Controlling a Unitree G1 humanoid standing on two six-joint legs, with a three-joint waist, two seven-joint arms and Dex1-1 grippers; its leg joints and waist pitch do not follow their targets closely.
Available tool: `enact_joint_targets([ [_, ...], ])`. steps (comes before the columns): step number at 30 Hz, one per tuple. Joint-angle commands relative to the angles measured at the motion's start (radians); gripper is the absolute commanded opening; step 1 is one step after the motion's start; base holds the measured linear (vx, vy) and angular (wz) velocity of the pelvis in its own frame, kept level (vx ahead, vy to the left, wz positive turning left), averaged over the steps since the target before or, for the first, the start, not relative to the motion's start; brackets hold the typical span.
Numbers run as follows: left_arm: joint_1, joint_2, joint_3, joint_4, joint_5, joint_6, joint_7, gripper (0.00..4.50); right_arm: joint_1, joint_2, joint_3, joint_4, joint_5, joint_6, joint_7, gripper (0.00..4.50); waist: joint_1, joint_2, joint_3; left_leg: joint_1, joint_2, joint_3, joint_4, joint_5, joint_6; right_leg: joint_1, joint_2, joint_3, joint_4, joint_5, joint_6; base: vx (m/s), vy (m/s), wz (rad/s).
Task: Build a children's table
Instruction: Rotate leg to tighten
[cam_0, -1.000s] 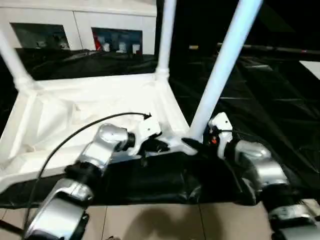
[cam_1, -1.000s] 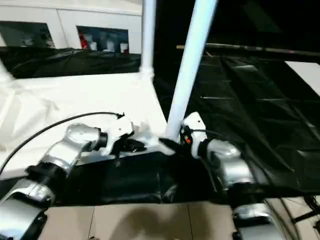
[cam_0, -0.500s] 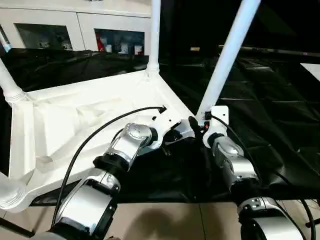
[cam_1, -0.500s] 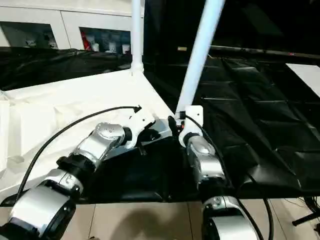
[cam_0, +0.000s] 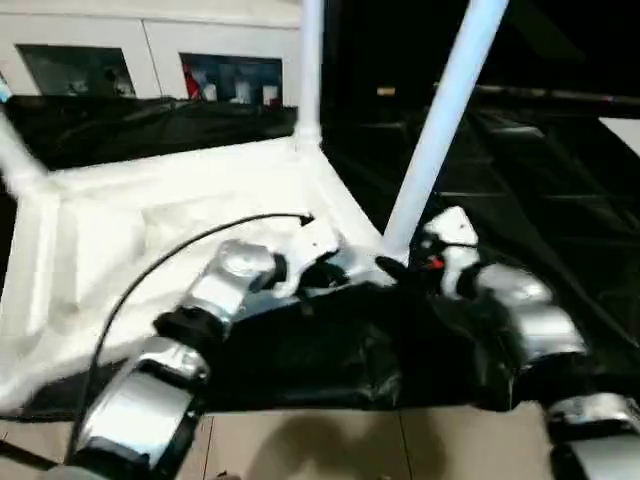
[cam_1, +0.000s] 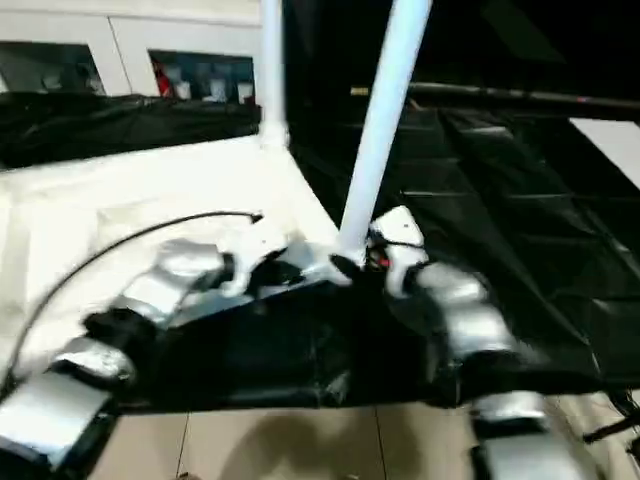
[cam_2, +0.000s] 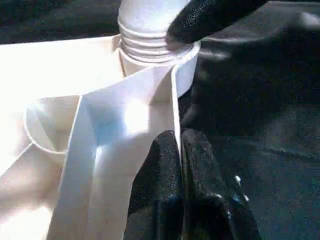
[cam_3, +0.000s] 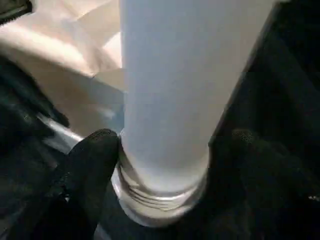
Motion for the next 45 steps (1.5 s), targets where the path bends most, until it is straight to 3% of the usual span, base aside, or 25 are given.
enact_joint_targets([
  [1, 0.029, -0.003, -0.014, 0.013, -0.007, 0.005, -0.036, 0.0, 0.011, -0.018, 0.005, -0.013, -0.001, -0.003, 0.028, 3.83, 0.005, -0.005, -0.061, -0.001, 0.02, 0.005, -0.053, -0.137, 0.106, 0.058, -0.05, 0.04, -0.065, -0.081, -0.259, 0.0, 0.0, 0.0],
  [5, 0.077, 0.041, -0.035, -0.064, -0.031, 0.005, -0.138, 0.0, 0.006, -0.048, 0.018, -0.03, 0.021, 0.003, 0.131, 3.83, 0.005, -0.009, -0.061, -0.001, 0.022, 0.005, -0.052, -0.134, 0.109, 0.059, -0.05, 0.041, -0.06, -0.067, -0.269, 0.0, 0.0, 0.0],
  [8, 0.081, 0.042, -0.035, -0.07, -0.031, 0.007, -0.143, 0.0, 0.006, -0.044, 0.023, -0.03, 0.025, 0.007, 0.144, 3.83, 0.006, -0.008, -0.059, 0.002, 0.022, 0.005, -0.054, -0.151, 0.098, 0.057, -0.051, 0.041, -0.065, -0.11, -0.261, 0.0, 0.0, 0.0],
  [11, 0.085, 0.043, -0.034, -0.079, -0.027, 0.01, -0.142, 0.0, 0.004, -0.035, 0.044, -0.007, 0.004, -0.013, 0.152, 3.49, 0.006, -0.01, -0.06, 0.001, 0.021, 0.005, -0.054, -0.149, 0.088, 0.058, -0.052, 0.041, -0.064, -0.119, -0.252, 0.0, 0.0, 0.0],
  [20, 0.098, 0.048, -0.037, -0.11, -0.03, 0.025, -0.142, 0.0, 0.004, -0.028, 0.047, 0.002, 0.006, -0.008, 0.177, 2.8, 0.007, -0.01, -0.061, 0.0, 0.02, 0.006, -0.051, -0.116, 0.104, 0.059, -0.05, 0.041, -0.058, -0.064, -0.265, 0.0, 0.0, 0.0],
  [30, 0.105, 0.045, -0.036, -0.114, -0.022, 0.039, -0.116, 0.0, 0.018, -0.015, 0.036, 0.016, 0.009, 0.001, 0.153, 2.64, 0.007, -0.01, -0.063, 0.001, 0.02, 0.005, -0.051, -0.117, 0.098, 0.059, -0.049, 0.041, -0.057, -0.07, -0.261, 0.0, 0.0, 0.0],
  [34, 0.091, 0.018, -0.023, -0.089, -0.012, 0.066, -0.045, 0.0, 0.013, 0.022, -0.008, 0.05, 0.012, 0.024, 0.03, 2.64, 0.003, -0.01, -0.058, 0.001, 0.02, 0.004, -0.056, -0.155, 0.075, 0.056, -0.051, 0.04, -0.067, -0.158, -0.239, 0.0, 0.0, 0.0],
  [36, 0.056, -0.025, -0.014, -0.035, 0.014, 0.096, 0.071, 0.0, 0.011, 0.069, -0.039, 0.093, -0.006, 0.037, -0.131, 2.64, 0.0, -0.01, -0.055, 0.005, 0.018, 0.004, -0.059, -0.181, 0.048, 0.05, -0.05, 0.041, -0.076, -0.233, -0.215, 0.0, 0.0, 0.0],
  [39, 0.004, -0.092, 0.007, 0.033, 0.028, 0.153, 0.221, 0.0, 0.016, 0.142, -0.086, 0.117, -0.008, 0.066, -0.343, 2.63, 0.002, -0.012, -0.055, 0.01, 0.016, 0.004, -0.061, -0.202, 0.021, 0.047, -0.049, 0.043, -0.082, -0.265, -0.194, 0.0, 0.0, 0.0],
  [41, -0.023, -0.138, 0.018, 0.058, 0.024, 0.179, 0.285, 0.0, 0.018, 0.206, -0.126, 0.123, 0.012, 0.1, -0.47, 2.63, 0.003, -0.004, -0.057, 0.012, 0.016, 0.002, -0.062, -0.211, 0.017, 0.045, -0.051, 0.043, -0.084, -0.278, -0.188, 0.0, 0.0, 0.0],
  [42, -0.03, -0.153, 0.016, 0.064, 0.025, 0.186, 0.301, 0.0, 0.018, 0.228, -0.132, 0.127, 0.01, 0.101, -0.515, 2.63, 0.002, -0.009, -0.058, 0.008, 0.016, 0.001, -0.063, -0.214, 0.015, 0.048, -0.05, 0.042, -0.085, -0.279, -0.18, 0.0, 0.0, 0.0],
  [44, -0.043, -0.185, 0.008, 0.074, 0.032, 0.197, 0.332, 0.0, 0.011, 0.28, -0.135, 0.141, 0.005, 0.093, -0.59, 2.63, 0.001, -0.007, -0.058, 0.009, 0.017, 0.0, -0.066, -0.227, 0.011, 0.045, -0.049, 0.041, -0.087, -0.284, -0.17, 0.0, 0.0, 0.0],
  [45, -0.047, -0.2, 0.0, 0.081, 0.04, 0.198, 0.341, 0.0, -0.004, 0.315, -0.139, 0.153, 0.006, 0.084, -0.629, 2.63, -0.003, 0.005, -0.058, 0.007, 0.016, -0.003, -0.068, -0.247, 0.0, 0.045, -0.047, 0.041, -0.088, -0.268, -0.167, 0.0, 0.0, 0.0],
])
